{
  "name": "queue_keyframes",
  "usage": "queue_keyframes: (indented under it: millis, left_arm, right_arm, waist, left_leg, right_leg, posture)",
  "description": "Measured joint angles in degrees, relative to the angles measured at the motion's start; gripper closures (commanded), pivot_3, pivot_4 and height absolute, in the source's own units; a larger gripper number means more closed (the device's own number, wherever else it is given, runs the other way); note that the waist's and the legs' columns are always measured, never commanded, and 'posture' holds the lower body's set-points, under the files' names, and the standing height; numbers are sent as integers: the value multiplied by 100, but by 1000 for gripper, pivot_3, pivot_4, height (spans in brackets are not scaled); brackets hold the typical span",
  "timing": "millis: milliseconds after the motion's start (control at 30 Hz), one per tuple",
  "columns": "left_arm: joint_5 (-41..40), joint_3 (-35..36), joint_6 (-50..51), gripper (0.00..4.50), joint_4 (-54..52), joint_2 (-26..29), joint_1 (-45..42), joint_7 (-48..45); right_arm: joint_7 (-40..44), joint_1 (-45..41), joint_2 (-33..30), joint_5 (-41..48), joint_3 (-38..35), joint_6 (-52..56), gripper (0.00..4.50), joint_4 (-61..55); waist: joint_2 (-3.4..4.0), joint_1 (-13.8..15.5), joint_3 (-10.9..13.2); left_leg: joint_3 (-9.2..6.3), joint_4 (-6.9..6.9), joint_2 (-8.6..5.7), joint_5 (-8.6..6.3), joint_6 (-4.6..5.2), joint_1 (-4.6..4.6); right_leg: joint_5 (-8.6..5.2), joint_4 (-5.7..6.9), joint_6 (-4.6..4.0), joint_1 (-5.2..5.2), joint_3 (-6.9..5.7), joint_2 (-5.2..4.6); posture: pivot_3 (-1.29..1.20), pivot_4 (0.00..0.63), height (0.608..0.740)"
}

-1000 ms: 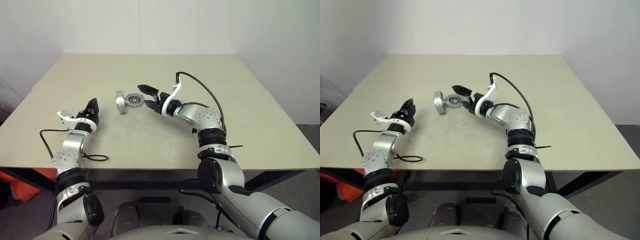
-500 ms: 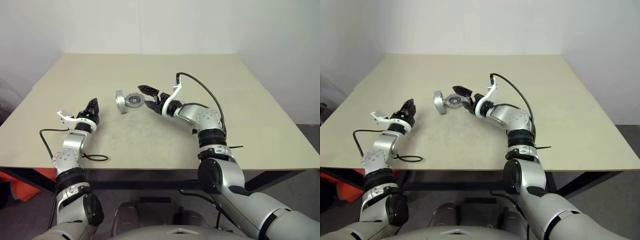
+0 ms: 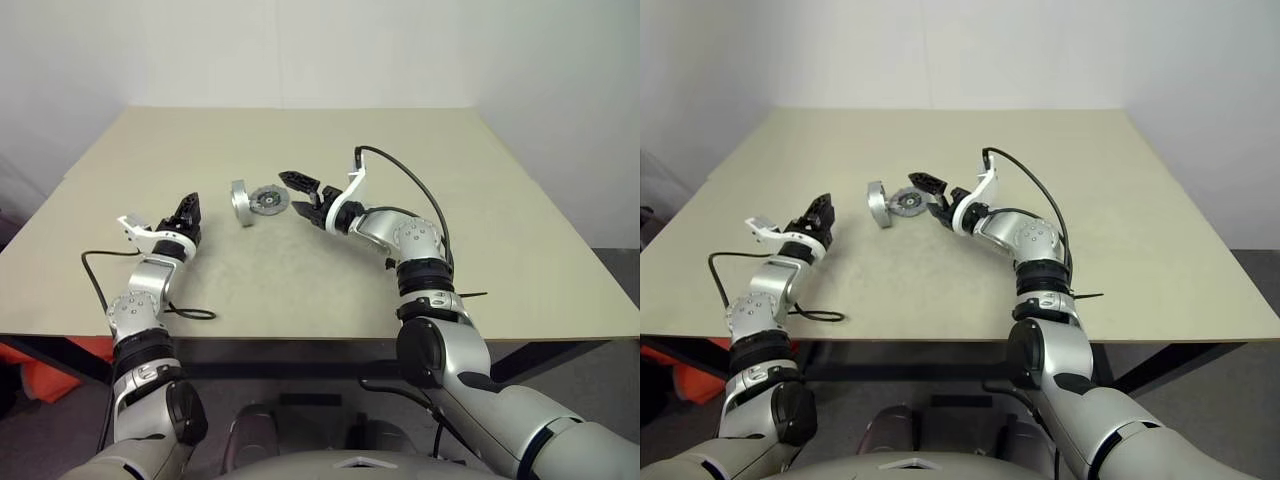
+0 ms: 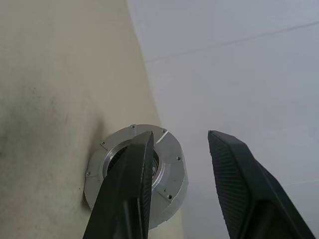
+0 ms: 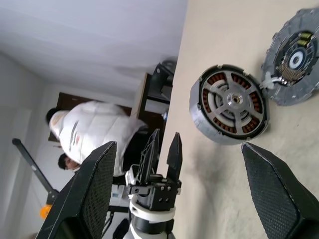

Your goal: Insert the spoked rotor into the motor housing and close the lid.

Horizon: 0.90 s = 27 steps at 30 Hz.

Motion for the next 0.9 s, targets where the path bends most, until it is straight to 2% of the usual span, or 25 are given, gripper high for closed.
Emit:
queue_keyframes:
  millis: [500,900]
  left_arm:
    - [362,-133,7,2694,405,76,-364,-336]
    - [465,-137,54,2694,198,134,-214,-324]
  right_arm:
    - [100,12,-65,-153,37,-311,0,0]
    - [156,88,11,-302,129,-573,0,0]
  waist:
    - [0,1,0]
    - [0,-1,0]
  left_leg:
    - [0,-1,0,0,0,0]
    - [0,-1,0,-1,1,-1]
  right_leg:
    - [0,0,-1,-1,0,-1]
    - [0,-1,-2,-1,0,-1]
  posture:
    - [0,0,740]
    - [0,0,740]
